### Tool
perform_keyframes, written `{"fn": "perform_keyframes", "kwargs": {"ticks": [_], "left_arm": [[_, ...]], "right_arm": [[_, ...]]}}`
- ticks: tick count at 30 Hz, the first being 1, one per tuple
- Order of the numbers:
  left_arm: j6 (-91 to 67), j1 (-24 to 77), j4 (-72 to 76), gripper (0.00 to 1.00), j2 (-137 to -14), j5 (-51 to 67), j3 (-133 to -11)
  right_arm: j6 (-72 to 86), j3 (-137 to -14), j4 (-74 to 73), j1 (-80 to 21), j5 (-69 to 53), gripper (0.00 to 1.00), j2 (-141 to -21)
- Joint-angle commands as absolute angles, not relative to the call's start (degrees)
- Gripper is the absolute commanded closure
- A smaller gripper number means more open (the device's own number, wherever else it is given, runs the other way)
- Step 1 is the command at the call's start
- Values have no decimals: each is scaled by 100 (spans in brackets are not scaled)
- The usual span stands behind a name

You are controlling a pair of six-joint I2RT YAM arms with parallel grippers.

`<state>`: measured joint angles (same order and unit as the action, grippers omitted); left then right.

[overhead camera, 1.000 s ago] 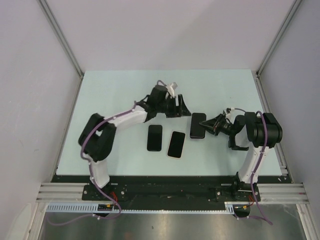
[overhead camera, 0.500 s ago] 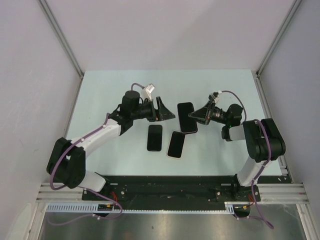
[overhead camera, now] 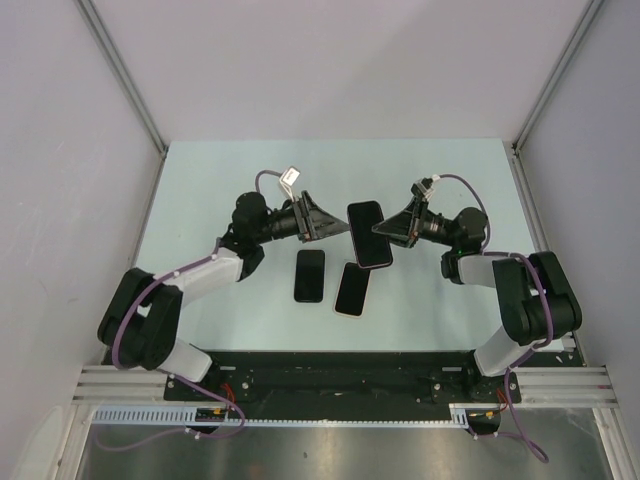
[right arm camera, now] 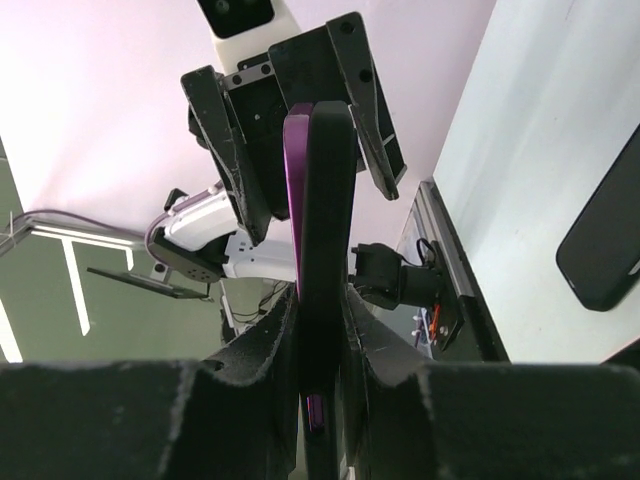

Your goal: Put the phone into the phone case

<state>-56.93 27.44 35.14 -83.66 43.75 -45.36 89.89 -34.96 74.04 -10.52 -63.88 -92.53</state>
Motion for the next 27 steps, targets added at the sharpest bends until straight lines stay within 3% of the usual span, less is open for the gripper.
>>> {"fn": "perform_keyframes", "kwargs": {"ticks": [1,4,9,12,13,15,19,22,24,27], "left_arm": [[-6644,2725,5431,27,-8648,4825,-4395],[-6750,2733,5660,28,-8736,4860,-4386],[-6689,2733,5633,45,-8850,4869,-4412],[-6662,2733,5634,67,-8930,4878,-4430],[-6662,2733,5634,85,-8956,4878,-4438],[-6680,2733,5625,100,-9017,4869,-4430],[-6400,2760,5187,100,-8974,4755,-4456],[-5961,2821,4440,100,-8798,4615,-4596],[-5793,2874,4046,100,-8667,4518,-4684],[-5537,2944,3701,96,-8596,4509,-4790]], "right_arm": [[9220,-3691,9149,-1221,-6311,95,-9026],[9229,-3691,9149,-1292,-6276,94,-9044],[9228,-3700,9149,-1362,-6240,93,-9079],[9229,-3691,9158,-1424,-6275,93,-9079],[9220,-3691,9150,-1485,-6275,92,-9070],[9194,-3691,9149,-1511,-6275,87,-9053],[9123,-3709,9141,-1529,-6275,69,-9105],[9105,-3718,9141,-1521,-6258,66,-9202],[9088,-3718,9149,-1538,-6249,69,-9255],[9035,-3726,9149,-1538,-6275,88,-9264]]}}
